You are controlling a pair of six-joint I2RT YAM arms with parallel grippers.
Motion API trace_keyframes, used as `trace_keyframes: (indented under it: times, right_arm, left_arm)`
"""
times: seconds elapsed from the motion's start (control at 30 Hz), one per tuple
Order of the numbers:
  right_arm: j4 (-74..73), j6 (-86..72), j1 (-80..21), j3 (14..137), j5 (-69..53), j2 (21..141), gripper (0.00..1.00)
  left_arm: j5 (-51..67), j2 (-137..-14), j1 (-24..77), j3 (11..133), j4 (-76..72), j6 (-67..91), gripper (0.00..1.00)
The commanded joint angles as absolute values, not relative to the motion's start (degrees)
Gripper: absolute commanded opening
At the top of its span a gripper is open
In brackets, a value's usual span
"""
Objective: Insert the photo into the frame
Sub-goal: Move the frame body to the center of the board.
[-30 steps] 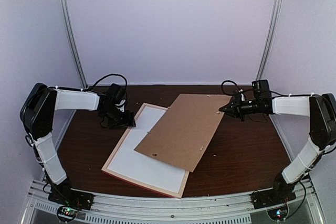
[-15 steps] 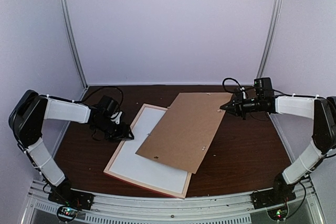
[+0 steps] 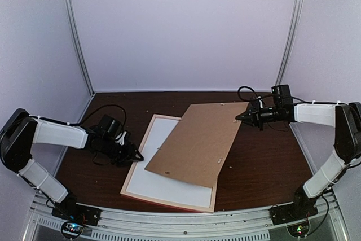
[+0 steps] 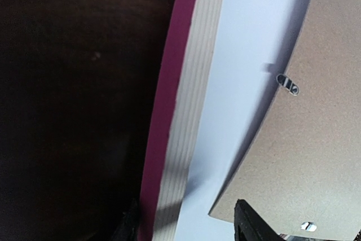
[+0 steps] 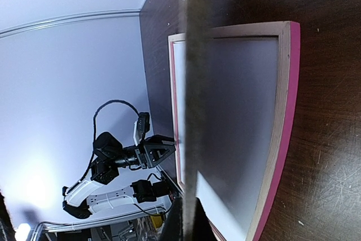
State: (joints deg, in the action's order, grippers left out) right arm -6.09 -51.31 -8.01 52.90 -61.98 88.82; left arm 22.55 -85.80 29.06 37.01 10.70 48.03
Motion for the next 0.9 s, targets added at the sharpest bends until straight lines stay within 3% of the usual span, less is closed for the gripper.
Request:
trace_keyframes:
  times: [0.0, 0.2, 0.43, 0.63, 0.87]
  right_arm:
    - [-2.23, -52.15, -8.68, 54.94, -65.17, 88.94, 0.00]
    - [-0.79, -53.58, -8.94, 55.14, -67.08, 88.50, 0.00]
    - [-1.32, -52.92, -9.05, 53.62, -70.01, 85.13, 0.00]
    - [-1.41, -54.34, -9.15, 53.06, -72.86, 80.68, 0.00]
    - [-20.02, -42.55, -9.81, 59.19, -72.78, 77.77, 0.00]
  left_arm:
    - [27.37, -85.38, 33.21, 36.52, 5.51, 51.75, 0.57]
    - [27.64, -82.92, 36.51, 35.66, 3.82, 54.52, 0.57]
    - [17.13, -77.65, 36.32, 43.37, 19.74, 44.68, 0.64]
    - [13.04, -77.91, 34.76, 49.56, 24.90, 39.04, 0.66]
    - [11.08, -80.67, 33.95, 54.81, 27.41, 35.26, 0.66]
